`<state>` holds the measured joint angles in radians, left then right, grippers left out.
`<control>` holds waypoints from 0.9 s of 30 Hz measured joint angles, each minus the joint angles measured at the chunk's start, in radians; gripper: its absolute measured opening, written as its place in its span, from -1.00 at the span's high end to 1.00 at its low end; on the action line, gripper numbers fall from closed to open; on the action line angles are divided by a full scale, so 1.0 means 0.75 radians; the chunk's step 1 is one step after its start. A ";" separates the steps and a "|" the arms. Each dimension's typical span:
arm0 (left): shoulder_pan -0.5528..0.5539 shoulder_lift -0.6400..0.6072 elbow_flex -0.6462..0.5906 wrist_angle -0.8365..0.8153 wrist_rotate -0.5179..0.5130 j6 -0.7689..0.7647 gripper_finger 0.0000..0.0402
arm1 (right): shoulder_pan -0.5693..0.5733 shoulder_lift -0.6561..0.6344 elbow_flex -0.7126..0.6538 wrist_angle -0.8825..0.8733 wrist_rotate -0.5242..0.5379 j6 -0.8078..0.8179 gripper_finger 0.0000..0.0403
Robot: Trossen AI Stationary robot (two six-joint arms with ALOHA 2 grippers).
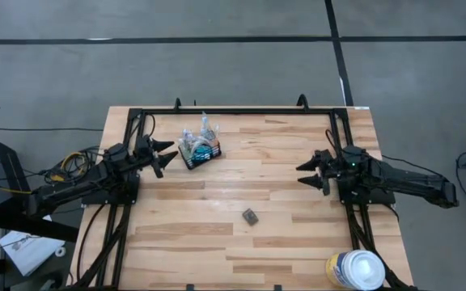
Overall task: Pick & Place toothbrushing station
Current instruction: Return to Home Position
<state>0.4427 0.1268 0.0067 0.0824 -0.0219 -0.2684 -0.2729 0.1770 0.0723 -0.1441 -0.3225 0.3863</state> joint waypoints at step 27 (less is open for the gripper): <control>0.000 0.000 -0.001 0.020 -0.001 0.002 -0.20 | 0.000 0.002 0.002 0.012 0.118 -0.260 -0.31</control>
<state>0.4427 0.1268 0.0063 0.0973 -0.0224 -0.2668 -0.2729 0.1783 0.0734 -0.1352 -0.2340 0.1913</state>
